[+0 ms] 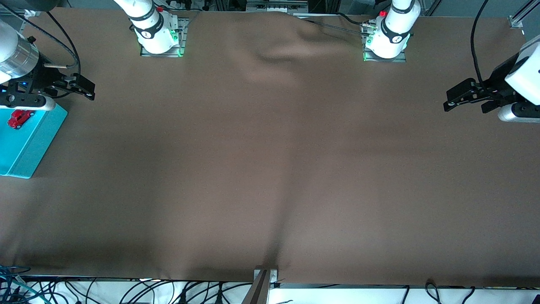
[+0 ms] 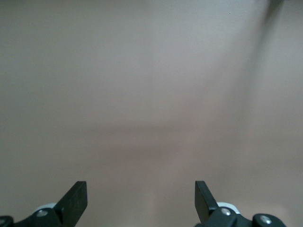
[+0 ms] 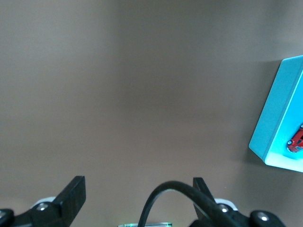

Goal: Wind red beetle toy and store in blue box

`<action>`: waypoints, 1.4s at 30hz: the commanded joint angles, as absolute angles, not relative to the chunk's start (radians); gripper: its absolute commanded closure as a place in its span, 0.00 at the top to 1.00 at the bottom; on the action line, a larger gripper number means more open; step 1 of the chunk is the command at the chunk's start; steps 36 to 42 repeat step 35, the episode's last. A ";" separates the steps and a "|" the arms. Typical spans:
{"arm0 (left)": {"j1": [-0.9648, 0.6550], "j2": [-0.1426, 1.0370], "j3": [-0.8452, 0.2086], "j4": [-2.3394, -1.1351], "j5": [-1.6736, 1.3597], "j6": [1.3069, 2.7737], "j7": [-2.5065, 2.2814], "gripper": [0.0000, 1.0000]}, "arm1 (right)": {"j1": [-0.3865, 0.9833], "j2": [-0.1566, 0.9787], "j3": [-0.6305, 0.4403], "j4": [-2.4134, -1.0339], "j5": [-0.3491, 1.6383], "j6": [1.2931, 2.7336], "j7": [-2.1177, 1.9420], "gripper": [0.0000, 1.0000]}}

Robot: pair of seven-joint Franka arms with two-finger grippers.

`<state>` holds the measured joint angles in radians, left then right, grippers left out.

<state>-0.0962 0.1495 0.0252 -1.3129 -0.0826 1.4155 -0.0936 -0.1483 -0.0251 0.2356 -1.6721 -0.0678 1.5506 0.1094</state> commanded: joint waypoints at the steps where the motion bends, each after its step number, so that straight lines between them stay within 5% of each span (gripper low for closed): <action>1: -0.092 0.137 0.028 -1.330 -0.101 1.427 -0.084 1.00 | -0.144 -0.044 0.233 -1.683 -0.058 1.543 0.121 1.00; 42: -0.091 0.137 0.029 -1.328 -0.101 1.427 -0.084 1.00 | -0.144 -0.037 0.233 -1.660 -0.057 1.497 0.043 1.00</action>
